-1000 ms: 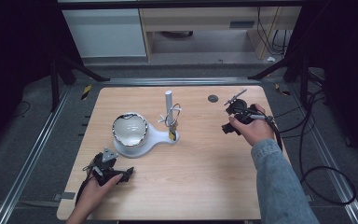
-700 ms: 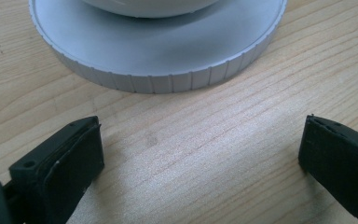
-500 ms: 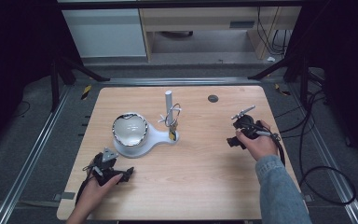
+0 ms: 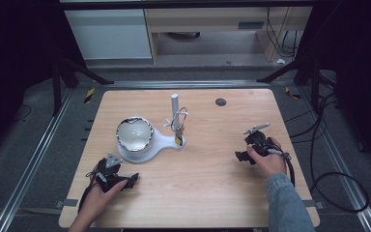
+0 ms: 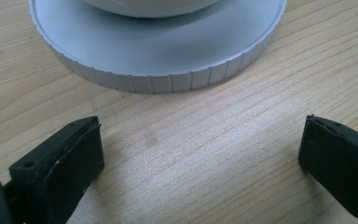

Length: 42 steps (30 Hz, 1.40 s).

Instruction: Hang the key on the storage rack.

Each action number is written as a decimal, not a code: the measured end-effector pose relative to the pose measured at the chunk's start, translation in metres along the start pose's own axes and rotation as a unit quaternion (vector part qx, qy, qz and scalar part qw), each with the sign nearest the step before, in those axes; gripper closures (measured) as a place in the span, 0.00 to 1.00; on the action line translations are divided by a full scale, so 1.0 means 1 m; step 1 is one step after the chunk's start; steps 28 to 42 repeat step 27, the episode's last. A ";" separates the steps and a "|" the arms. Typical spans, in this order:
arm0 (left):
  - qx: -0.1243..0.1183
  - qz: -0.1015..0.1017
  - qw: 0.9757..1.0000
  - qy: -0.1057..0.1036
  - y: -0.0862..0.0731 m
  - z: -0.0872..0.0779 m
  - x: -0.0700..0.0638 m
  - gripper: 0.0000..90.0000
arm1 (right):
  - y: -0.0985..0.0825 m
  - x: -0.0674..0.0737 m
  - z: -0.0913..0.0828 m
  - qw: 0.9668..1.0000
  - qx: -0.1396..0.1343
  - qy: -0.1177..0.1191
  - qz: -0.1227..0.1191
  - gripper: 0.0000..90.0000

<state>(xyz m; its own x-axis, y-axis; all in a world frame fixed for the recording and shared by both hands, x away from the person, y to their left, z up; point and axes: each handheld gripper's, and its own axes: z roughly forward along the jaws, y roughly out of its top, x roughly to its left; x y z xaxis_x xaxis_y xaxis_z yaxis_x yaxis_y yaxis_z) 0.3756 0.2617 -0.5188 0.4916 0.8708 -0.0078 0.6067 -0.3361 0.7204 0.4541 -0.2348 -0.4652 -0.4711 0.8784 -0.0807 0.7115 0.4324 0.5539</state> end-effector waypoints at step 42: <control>0.000 0.000 1.000 -0.001 0.000 0.000 0.000 0.00 | -0.022 -0.008 0.029 0.997 -0.063 -0.008 0.049 0.01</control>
